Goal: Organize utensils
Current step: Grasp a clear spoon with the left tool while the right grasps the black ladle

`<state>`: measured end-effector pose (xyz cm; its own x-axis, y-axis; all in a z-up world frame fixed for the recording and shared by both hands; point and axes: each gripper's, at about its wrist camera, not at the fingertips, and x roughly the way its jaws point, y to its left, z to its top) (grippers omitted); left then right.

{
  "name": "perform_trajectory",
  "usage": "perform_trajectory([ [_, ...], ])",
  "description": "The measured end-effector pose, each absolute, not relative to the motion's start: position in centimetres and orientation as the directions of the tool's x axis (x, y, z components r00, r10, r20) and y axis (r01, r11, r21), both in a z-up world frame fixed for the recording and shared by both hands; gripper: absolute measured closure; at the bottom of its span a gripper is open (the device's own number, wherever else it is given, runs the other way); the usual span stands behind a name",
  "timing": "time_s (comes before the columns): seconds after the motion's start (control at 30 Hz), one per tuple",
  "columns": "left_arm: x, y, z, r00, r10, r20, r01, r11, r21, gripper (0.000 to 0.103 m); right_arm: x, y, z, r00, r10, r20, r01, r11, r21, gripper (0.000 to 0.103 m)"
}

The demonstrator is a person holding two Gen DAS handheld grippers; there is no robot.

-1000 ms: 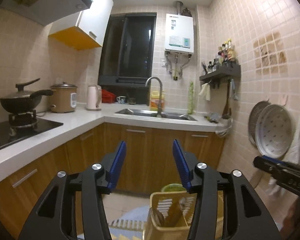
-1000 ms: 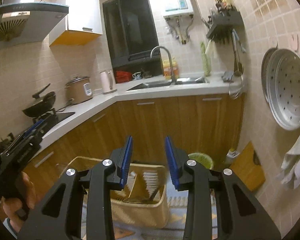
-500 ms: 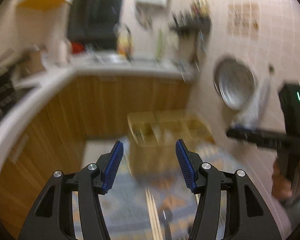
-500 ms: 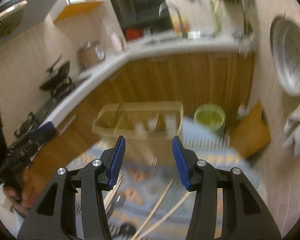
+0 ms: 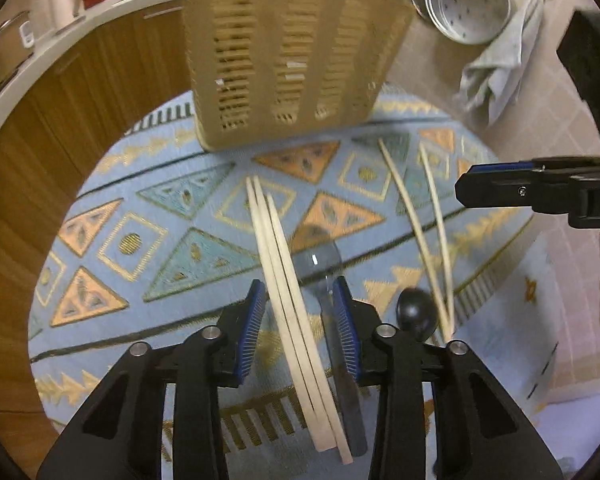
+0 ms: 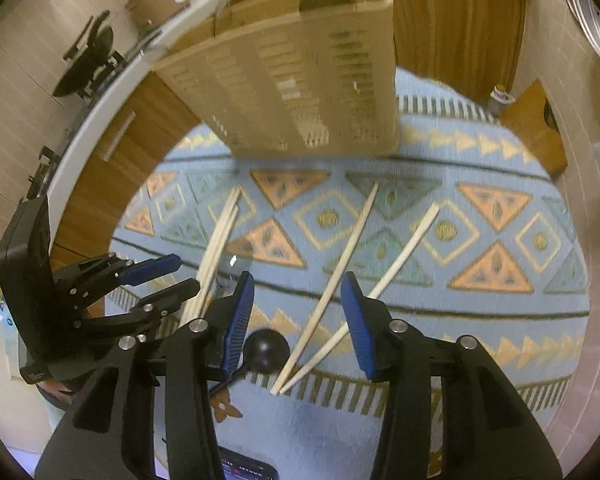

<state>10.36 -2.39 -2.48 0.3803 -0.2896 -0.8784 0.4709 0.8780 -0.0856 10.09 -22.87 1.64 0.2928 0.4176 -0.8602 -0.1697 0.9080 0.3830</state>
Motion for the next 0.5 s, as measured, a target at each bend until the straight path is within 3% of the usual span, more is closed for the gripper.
perform_trajectory([
  [0.07, 10.0, -2.8, -3.1, 0.368, -0.294, -0.882, 0.493, 0.866, -0.083, 0.08, 9.8, -22.4, 1.0, 0.263, 0.424, -0.866, -0.174, 0.904, 0.39, 0.065],
  [0.3, 10.1, -4.6, -3.7, 0.37, -0.239, -0.898, 0.522, 0.853, -0.012, 0.08, 9.5, -22.2, -0.3, 0.219, 0.428, -0.877, -0.171, 0.902, 0.397, 0.065],
  [0.5, 10.3, -5.0, -3.5, 0.345, -0.249, -0.905, 0.529, 0.848, -0.032, 0.08, 9.1, -22.7, -0.8, 0.197, 0.447, -0.872, -0.166, 0.892, 0.42, 0.065],
])
